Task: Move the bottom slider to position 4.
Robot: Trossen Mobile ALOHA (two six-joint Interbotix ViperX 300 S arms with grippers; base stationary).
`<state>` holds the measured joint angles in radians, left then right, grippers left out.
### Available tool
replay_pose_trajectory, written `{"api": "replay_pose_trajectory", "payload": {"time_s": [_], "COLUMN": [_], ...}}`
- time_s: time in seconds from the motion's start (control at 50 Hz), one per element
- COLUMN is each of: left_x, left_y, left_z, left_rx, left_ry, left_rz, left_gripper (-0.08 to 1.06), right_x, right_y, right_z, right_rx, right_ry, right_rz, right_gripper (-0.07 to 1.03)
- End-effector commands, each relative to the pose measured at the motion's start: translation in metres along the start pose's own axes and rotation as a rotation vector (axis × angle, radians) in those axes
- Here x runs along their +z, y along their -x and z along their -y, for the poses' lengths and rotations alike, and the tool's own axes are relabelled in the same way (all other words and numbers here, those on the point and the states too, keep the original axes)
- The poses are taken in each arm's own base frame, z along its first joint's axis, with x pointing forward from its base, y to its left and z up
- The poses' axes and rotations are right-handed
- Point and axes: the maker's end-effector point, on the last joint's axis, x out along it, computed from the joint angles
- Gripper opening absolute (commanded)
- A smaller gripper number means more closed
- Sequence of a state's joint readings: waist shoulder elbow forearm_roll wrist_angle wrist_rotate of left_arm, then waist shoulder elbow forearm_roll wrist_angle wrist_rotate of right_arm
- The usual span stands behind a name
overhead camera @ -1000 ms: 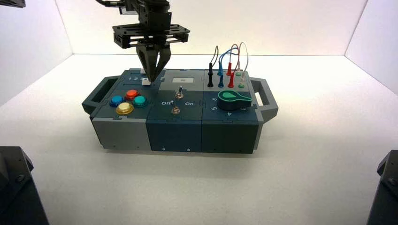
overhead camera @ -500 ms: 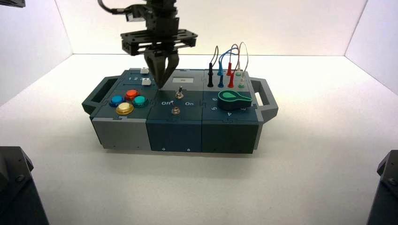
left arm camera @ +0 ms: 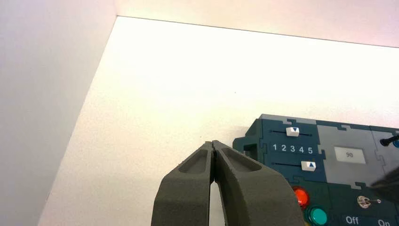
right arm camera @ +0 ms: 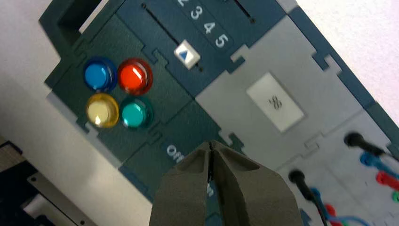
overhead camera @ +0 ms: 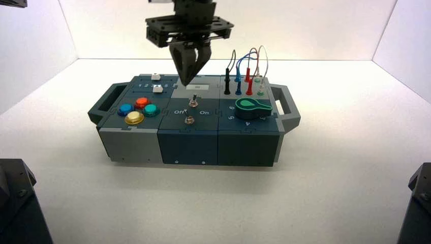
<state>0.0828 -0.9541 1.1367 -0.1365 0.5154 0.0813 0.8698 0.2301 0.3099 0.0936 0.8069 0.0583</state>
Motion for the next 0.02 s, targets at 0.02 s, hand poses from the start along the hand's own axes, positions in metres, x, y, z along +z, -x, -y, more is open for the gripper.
{"api": "replay_pose_trajectory", "payload": {"time_s": [0.02], "left_x": [0.014], "left_y": [0.0039], "left_z": [-0.0002], "left_rx": [0.002], "left_ry": [0.001], "left_rz": [0.036], "left_gripper": [-0.03], "right_x": [0.0041], "right_y": [0.0258], "right_z": [-0.0042], "right_rx": [0.005], "right_ry": [0.019], "right_rz": [0.065], "right_gripper": [-0.02]}}
